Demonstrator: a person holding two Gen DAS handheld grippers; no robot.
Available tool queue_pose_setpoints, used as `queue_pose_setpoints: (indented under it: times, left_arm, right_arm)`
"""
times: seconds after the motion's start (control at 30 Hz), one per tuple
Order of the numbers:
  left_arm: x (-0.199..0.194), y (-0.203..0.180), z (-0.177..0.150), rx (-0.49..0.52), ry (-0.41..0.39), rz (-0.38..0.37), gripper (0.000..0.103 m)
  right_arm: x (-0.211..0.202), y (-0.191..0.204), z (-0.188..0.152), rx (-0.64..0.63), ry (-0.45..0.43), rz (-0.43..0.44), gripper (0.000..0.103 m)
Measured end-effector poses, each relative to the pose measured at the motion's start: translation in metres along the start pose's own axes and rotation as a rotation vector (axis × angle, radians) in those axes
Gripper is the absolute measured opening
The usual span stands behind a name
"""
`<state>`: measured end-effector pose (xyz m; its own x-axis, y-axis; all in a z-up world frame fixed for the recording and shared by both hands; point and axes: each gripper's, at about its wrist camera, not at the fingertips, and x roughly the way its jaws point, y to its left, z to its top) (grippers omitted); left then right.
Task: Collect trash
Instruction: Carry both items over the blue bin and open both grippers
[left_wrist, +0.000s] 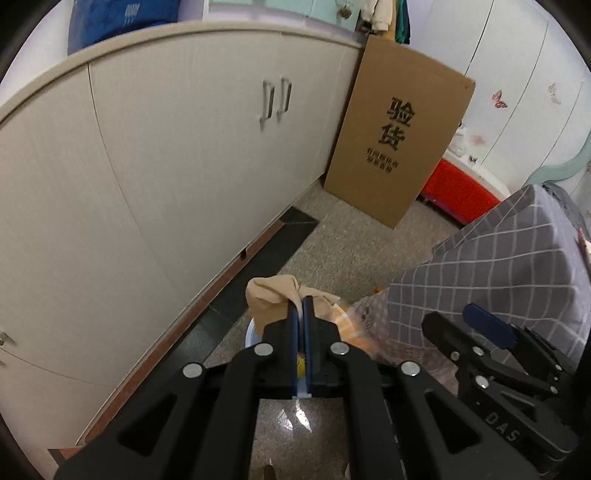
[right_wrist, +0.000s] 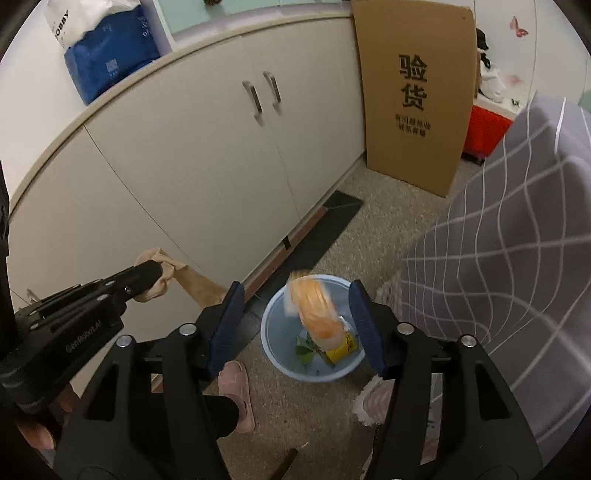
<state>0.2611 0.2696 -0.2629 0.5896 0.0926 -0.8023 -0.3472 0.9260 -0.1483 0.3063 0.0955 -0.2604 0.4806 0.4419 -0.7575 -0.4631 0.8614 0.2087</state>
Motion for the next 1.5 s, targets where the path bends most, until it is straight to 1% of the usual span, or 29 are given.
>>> queue_pose_setpoints:
  times: [0.13, 0.3, 0.63, 0.8, 0.83, 0.87, 0.9, 0.93, 0.97, 1.0, 1.13, 1.27, 1.5]
  left_arm:
    - [0.011, -0.001, -0.004, 0.001, 0.027, -0.003, 0.003]
    - [0.016, -0.007, -0.007, 0.015, 0.035, -0.009, 0.003]
    - [0.025, -0.018, 0.001, 0.028, 0.049, -0.021, 0.003]
    - [0.029, -0.030, 0.014, 0.045, 0.042, -0.029, 0.004]
    - [0.029, -0.032, 0.018, 0.044, 0.040, -0.041, 0.006]
    - [0.029, -0.033, 0.020, 0.045, 0.041, -0.045, 0.020]
    - [0.029, -0.034, 0.022, 0.044, 0.039, -0.039, 0.035]
    - [0.027, -0.034, 0.023, 0.038, 0.031, -0.019, 0.070]
    - [0.026, -0.034, 0.023, 0.035, 0.019, -0.014, 0.076]
    - [0.024, -0.034, 0.023, 0.035, 0.009, -0.017, 0.076]
    - [0.020, -0.029, 0.017, 0.018, 0.024, -0.023, 0.077]
    - [0.004, -0.022, 0.012, 0.005, 0.004, -0.016, 0.077]
    - [-0.043, -0.005, 0.007, -0.062, -0.068, -0.015, 0.077]
  right_arm:
    - [0.001, -0.002, -0.004, 0.008, 0.002, -0.009, 0.063]
    - [-0.001, -0.005, -0.006, 0.016, -0.008, -0.015, 0.064]
    - [-0.004, -0.009, -0.006, 0.029, -0.021, -0.015, 0.066]
    - [-0.011, -0.015, -0.005, 0.053, -0.048, -0.023, 0.068]
    - [-0.012, -0.015, -0.005, 0.055, -0.054, -0.024, 0.068]
    - [-0.013, -0.015, -0.005, 0.056, -0.060, -0.027, 0.068]
    - [-0.014, -0.015, -0.005, 0.058, -0.064, -0.026, 0.068]
    - [-0.015, -0.016, -0.005, 0.061, -0.065, -0.024, 0.068]
    - [-0.016, -0.016, -0.005, 0.063, -0.067, -0.023, 0.069]
    - [-0.017, -0.016, -0.005, 0.065, -0.069, -0.022, 0.069]
    - [-0.020, -0.012, -0.007, 0.055, -0.063, -0.018, 0.070]
    - [-0.030, -0.006, -0.008, 0.042, -0.068, -0.009, 0.070]
    - [-0.073, 0.002, -0.003, 0.033, -0.144, 0.024, 0.070]
